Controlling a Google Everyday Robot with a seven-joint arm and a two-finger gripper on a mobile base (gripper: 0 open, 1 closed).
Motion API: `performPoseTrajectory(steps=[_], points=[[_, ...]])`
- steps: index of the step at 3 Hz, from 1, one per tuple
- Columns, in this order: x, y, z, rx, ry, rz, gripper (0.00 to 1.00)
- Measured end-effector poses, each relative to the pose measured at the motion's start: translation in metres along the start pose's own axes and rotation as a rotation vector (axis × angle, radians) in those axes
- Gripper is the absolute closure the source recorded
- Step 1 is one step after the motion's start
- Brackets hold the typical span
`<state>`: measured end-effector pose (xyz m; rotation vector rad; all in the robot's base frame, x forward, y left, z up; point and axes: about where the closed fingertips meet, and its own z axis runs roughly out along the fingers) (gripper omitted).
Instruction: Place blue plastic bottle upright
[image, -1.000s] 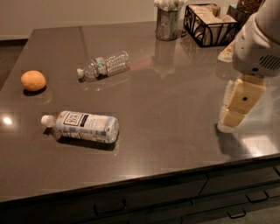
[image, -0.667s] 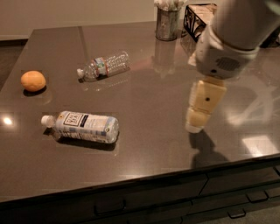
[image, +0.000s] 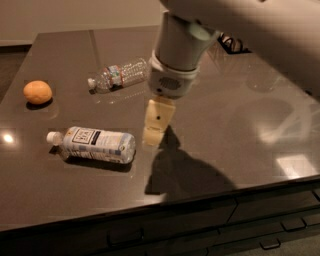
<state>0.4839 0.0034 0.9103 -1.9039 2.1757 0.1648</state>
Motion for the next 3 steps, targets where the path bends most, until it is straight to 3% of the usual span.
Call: performPoseTrajectory(steps=[1, 3], points=[[-0.030, 0.001, 0.023, -0.031, -0.010, 0.003, 0.00], [-0.092, 0.035, 0.065, -0.094, -0.005, -0.052, 0.00]])
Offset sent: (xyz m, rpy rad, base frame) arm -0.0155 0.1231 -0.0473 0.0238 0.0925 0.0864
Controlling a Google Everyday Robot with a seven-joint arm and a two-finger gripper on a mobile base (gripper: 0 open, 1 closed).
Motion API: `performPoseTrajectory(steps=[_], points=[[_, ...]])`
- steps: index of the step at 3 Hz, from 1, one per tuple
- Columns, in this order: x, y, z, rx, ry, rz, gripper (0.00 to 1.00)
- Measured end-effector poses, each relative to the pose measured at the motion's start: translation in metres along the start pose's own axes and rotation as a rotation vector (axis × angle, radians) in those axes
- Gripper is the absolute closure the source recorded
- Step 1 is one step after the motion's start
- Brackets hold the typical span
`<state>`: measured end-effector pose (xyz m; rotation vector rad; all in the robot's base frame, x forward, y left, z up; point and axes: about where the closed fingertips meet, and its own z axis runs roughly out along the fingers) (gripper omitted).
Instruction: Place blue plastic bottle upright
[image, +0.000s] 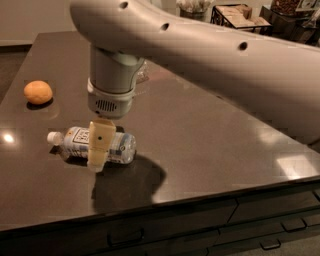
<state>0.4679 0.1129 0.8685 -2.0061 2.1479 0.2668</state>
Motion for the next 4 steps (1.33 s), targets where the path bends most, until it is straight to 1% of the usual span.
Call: performPoseTrajectory(steps=[2, 3, 4], points=[[-0.037, 0.009, 0.025, -0.021, 0.019, -0.023, 0.00], [-0.048, 0.009, 0.034, -0.022, 0.035, -0.018, 0.00], [-0.052, 0.008, 0.040, -0.026, 0.056, -0.002, 0.18]])
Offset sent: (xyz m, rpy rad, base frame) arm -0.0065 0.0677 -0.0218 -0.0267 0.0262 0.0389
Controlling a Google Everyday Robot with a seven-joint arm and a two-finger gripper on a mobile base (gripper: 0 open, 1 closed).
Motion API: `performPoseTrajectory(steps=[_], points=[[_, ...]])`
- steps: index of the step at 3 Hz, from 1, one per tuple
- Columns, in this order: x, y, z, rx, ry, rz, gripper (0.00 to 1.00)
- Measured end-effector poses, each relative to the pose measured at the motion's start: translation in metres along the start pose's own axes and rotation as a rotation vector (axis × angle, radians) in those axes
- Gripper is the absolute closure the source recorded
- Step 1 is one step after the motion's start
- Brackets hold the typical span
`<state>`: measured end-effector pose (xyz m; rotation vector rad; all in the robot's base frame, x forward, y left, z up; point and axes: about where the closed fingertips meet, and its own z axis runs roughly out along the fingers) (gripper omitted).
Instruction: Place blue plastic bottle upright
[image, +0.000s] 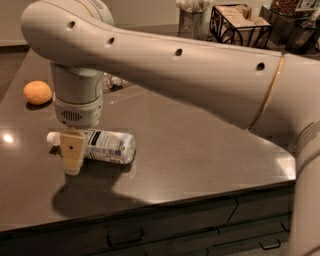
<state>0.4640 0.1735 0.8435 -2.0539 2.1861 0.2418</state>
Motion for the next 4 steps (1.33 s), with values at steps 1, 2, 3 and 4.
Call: performPoseTrajectory(steps=[1, 2, 3, 4], points=[[-0.002, 0.001, -0.002, -0.019, -0.002, -0.008, 0.41], [-0.006, 0.000, -0.016, -0.060, -0.097, -0.061, 0.72], [-0.007, -0.007, -0.043, -0.087, -0.257, -0.114, 0.95], [-0.009, -0.022, -0.069, -0.120, -0.462, -0.161, 1.00]])
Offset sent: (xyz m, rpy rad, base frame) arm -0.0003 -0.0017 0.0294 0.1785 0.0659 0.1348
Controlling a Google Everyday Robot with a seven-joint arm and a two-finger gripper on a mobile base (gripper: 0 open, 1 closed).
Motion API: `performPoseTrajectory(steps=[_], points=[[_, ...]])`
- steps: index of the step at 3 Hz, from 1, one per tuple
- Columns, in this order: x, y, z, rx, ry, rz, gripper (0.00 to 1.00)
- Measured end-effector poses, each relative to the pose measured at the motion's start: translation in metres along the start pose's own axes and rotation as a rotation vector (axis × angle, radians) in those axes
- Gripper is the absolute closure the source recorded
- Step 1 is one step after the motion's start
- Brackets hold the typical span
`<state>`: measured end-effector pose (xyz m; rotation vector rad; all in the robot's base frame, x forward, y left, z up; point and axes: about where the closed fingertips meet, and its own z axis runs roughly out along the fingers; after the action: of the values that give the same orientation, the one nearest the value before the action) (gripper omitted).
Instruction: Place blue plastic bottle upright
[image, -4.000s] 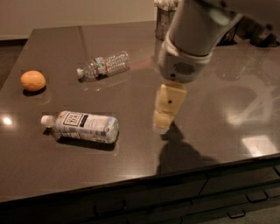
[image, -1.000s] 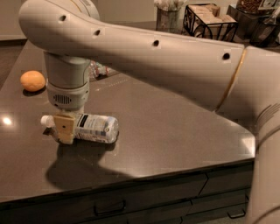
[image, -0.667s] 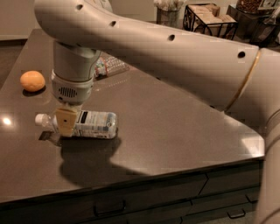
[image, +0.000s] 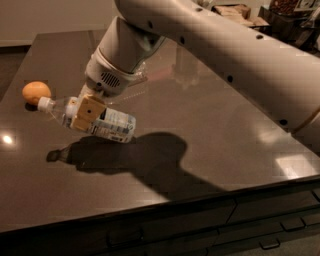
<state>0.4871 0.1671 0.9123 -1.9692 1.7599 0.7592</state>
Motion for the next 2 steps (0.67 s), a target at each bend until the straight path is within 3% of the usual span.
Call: performPoseTrajectory(steps=[2], points=[[-0.017, -0.021, -0.057, 0.023, -0.408, -0.059, 1.00]])
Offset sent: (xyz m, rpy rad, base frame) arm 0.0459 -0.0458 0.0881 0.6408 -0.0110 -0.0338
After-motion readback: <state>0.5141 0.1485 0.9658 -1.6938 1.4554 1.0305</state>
